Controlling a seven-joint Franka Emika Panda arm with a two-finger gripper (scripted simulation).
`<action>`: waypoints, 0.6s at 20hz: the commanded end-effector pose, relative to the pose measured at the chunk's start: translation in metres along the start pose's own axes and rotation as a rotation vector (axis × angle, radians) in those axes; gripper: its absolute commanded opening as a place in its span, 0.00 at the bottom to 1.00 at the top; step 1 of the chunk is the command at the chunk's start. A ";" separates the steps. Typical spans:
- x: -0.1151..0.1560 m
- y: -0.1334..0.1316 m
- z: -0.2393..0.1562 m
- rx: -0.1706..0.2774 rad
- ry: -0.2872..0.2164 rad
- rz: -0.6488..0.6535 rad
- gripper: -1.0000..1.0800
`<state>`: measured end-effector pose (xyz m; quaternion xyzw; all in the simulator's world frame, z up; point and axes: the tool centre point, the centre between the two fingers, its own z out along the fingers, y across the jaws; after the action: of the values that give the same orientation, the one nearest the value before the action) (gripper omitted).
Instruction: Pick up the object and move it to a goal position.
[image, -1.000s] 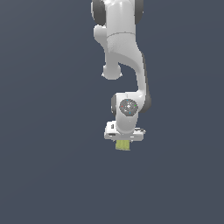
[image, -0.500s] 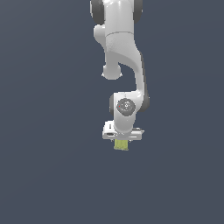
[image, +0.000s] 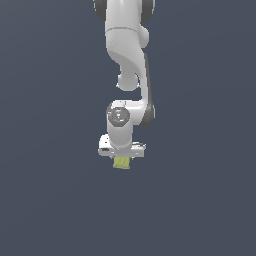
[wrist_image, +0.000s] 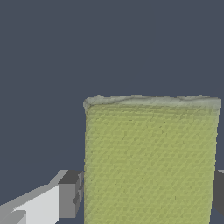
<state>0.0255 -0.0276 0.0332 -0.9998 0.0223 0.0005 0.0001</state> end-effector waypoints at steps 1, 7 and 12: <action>0.000 0.021 -0.006 0.000 0.001 -0.001 0.00; 0.001 0.049 -0.013 0.000 0.001 -0.001 0.00; 0.002 0.049 -0.013 0.000 0.001 -0.001 0.00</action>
<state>0.0243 -0.0784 0.0459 -0.9997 0.0229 0.0006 -0.0001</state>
